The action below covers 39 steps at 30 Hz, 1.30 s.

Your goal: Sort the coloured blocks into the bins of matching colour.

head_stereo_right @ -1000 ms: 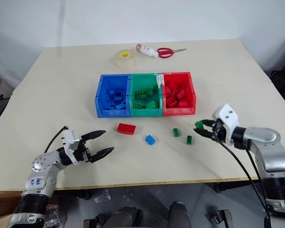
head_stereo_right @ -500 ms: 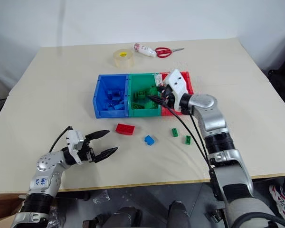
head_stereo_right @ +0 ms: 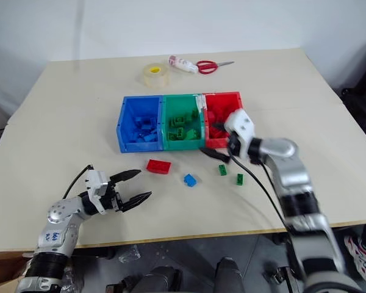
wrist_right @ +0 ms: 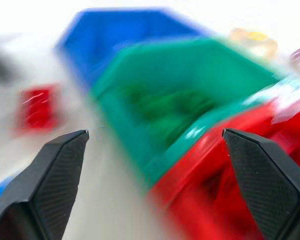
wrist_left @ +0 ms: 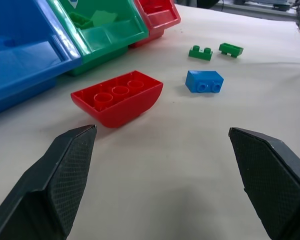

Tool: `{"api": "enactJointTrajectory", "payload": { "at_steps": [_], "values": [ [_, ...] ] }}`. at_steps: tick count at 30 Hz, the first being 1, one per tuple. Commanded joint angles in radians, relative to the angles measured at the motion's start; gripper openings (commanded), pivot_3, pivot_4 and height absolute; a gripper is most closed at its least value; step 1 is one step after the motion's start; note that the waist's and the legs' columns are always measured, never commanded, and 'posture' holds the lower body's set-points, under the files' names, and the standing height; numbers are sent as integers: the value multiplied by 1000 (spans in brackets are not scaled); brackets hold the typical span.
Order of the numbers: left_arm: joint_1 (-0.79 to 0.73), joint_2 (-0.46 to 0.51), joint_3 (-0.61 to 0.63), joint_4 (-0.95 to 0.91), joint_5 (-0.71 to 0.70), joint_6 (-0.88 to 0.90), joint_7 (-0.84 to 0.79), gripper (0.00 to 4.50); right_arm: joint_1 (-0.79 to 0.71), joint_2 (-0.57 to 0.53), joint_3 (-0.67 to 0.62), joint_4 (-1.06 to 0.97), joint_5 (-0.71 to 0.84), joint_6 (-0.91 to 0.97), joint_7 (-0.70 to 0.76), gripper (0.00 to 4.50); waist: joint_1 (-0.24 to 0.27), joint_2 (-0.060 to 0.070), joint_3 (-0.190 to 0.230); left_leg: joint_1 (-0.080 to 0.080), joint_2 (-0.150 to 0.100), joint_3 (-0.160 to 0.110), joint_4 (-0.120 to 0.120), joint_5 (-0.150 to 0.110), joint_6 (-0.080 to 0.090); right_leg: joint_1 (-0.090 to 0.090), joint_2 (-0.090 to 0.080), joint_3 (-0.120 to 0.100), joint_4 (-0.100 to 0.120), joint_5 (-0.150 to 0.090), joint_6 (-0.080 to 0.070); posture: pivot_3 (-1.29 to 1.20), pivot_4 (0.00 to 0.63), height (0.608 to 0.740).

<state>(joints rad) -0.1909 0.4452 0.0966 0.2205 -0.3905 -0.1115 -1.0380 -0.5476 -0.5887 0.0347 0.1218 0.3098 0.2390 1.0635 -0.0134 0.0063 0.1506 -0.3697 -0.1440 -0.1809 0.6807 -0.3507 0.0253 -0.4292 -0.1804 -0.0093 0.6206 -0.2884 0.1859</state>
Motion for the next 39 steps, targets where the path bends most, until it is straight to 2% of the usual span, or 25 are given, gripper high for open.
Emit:
{"api": "enactJointTrajectory", "payload": {
  "at_steps": [1,8,13,16,24,29,32,39],
  "values": [
    [-21,1,-3,19,-2,-17,-19,4500,137,-100,-98,-198,109,78,64,4475,8,0,0,0,0,1,1,0,0,0,0,0,0,0,0,0,150,740],
    [-64,-3,-14,78,3,-29,-43,4500,553,-285,-357,-308,135,117,81,4475,23,0,0,1,1,4,1,0,0,1,0,1,-1,0,0,0,150,740],
    [-82,-5,-18,106,3,-38,-55,4500,704,-328,-453,-320,129,101,96,4475,29,0,0,2,2,11,1,-1,0,1,0,0,-4,1,1,0,150,740],
    [-89,-5,-20,115,3,-41,-59,4500,680,-322,-433,-322,131,105,78,4475,29,0,0,2,3,12,1,-1,0,1,0,0,-8,1,2,0,150,740],
    [-105,-16,-21,118,5,-49,-47,4500,374,-228,-141,-192,20,113,2,4475,29,0,0,2,4,13,1,-1,0,1,0,0,-9,2,3,0,150,740],
    [-62,-19,-17,63,-2,-43,-19,4500,262,-183,-32,-79,-49,88,-8,4475,34,0,0,1,3,12,1,-1,1,1,-1,0,-7,2,3,0,150,740],
    [-30,-14,-8,26,-7,-35,-1,4500,246,-182,-11,-55,-61,73,7,3941,34,-1,0,2,3,12,2,-1,1,1,-1,0,-7,2,4,0,150,740],
    [39,-2,7,-45,-15,-16,32,4500,245,-192,-35,-80,-41,84,11,1558,35,-1,0,2,3,12,2,-1,1,1,0,0,-7,2,4,0,150,740]
  ]
}}
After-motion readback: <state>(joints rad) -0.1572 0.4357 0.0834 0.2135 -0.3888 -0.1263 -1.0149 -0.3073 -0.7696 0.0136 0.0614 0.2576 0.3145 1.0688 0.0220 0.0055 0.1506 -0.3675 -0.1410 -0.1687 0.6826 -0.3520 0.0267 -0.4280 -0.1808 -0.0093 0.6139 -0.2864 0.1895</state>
